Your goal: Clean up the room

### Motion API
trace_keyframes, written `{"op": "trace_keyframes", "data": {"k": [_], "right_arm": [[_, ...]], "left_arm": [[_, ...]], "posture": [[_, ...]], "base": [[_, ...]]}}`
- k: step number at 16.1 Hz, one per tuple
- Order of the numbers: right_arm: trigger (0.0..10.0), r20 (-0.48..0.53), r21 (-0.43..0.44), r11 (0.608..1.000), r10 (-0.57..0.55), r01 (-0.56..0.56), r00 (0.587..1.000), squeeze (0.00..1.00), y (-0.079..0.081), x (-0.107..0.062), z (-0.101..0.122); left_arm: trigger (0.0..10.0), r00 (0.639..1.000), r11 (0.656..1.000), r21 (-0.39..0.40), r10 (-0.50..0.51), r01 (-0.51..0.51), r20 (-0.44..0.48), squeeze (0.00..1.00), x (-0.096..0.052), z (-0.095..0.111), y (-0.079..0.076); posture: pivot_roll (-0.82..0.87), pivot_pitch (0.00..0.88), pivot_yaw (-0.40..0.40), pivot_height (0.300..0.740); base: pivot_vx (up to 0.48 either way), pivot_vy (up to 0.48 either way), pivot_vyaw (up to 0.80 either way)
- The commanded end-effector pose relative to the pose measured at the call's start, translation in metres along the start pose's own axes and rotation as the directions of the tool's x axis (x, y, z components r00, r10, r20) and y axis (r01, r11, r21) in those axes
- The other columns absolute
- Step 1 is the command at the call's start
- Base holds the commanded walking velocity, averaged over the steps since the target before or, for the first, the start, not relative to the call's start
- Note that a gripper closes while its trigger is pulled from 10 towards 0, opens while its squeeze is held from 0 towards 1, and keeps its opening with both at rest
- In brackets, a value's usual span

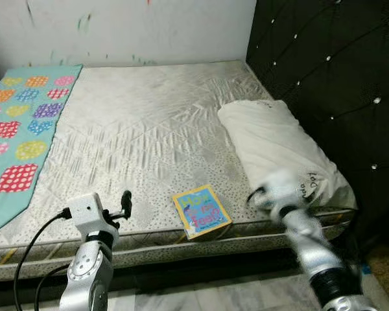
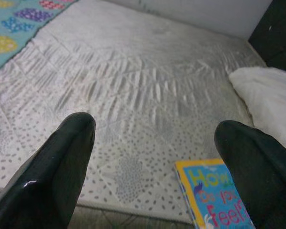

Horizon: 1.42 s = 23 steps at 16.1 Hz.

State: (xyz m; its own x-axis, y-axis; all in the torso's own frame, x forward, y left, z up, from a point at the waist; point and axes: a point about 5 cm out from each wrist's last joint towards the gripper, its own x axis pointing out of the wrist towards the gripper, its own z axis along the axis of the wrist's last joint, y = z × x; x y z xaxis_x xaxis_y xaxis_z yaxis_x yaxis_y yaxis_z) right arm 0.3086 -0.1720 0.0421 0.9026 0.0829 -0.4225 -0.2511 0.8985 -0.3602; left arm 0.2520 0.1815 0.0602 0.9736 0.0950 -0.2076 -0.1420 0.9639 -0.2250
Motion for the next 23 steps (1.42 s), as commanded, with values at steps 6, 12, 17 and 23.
{"op": "trace_keyframes", "data": {"k": [6, 12, 17, 23], "right_arm": [[10.0, -0.027, 0.022, 0.997, 0.08, -0.08, 0.996, 0.0, 0.01, -0.001, 0.0], [10.0, -0.055, -0.012, 0.991, 0.135, -0.135, 0.989, 0.0, 0.017, -0.002, -0.003], [10.0, -0.059, -0.015, 0.99, 0.139, -0.14, 0.989, 0.0, 0.023, -0.002, 0.0], [10.0, 0.055, 0.076, 0.997, 0.013, -0.017, 0.998, 0.0, 0.022, 0.001, 0.013]], "left_arm": [[10.0, 0.999, 1.0, 0.017, -0.003, 0.004, -0.032, 0.0, 0.0, -0.004, -0.001], [10.0, 0.999, 0.999, 0.039, -0.019, 0.02, -0.034, 0.0, 0.002, -0.005, -0.002], [10.0, 0.999, 1.0, 0.03, -0.009, 0.01, -0.04, 0.0, 0.003, -0.006, -0.005], [10.0, 0.977, 0.996, -0.043, 0.065, -0.075, -0.202, 0.0, -0.001, -0.034, 0.009]], "posture": [[0.0, 0.0, 0.009, 0.74], [0.0, 0.0, 0.01, 0.74], [0.0, 0.0, 0.014, 0.74], [0.01, 0.0, 0.02, 0.74]], "base": [[0.0, 0.0, 0.0], [0.0, 0.0, 0.0], [0.0, 0.0, 0.0], [0.0, 0.0, 0.0]]}}
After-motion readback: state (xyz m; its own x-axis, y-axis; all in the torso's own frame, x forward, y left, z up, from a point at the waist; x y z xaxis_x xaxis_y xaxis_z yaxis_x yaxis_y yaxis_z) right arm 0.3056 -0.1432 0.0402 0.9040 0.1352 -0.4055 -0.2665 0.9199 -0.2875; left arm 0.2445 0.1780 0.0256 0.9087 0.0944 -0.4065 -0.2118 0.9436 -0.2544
